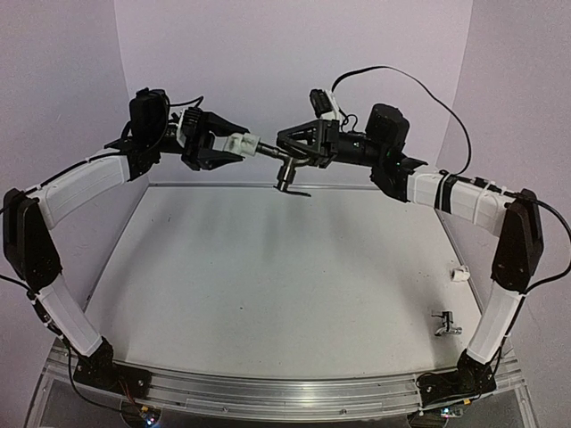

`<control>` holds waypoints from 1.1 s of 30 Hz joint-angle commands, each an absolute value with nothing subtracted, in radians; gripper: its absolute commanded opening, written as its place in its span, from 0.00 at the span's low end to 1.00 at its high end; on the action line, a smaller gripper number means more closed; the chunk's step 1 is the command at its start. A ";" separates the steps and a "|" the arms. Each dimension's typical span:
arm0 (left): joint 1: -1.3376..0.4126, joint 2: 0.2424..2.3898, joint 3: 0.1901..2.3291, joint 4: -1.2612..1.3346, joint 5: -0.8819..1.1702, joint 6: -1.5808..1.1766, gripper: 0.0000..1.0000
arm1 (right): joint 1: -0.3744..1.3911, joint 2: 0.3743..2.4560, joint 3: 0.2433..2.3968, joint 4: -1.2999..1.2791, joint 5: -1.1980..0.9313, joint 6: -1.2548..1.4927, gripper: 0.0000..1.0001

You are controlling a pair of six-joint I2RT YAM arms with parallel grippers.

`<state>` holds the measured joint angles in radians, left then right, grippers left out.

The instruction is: Install the water faucets

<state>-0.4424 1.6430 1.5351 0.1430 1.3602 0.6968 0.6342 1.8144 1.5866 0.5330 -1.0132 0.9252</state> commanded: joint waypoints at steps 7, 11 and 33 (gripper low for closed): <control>-0.460 1.657 1.567 0.114 1.332 0.552 0.00 | 0.548 1.606 1.403 0.540 -0.751 0.787 0.89; -0.459 1.691 1.625 0.119 1.288 0.385 0.00 | 0.487 1.537 1.365 0.400 -0.739 0.599 0.92; -0.448 1.642 1.635 0.131 0.866 -0.886 0.00 | 0.462 1.487 1.422 0.020 -0.659 -0.669 0.92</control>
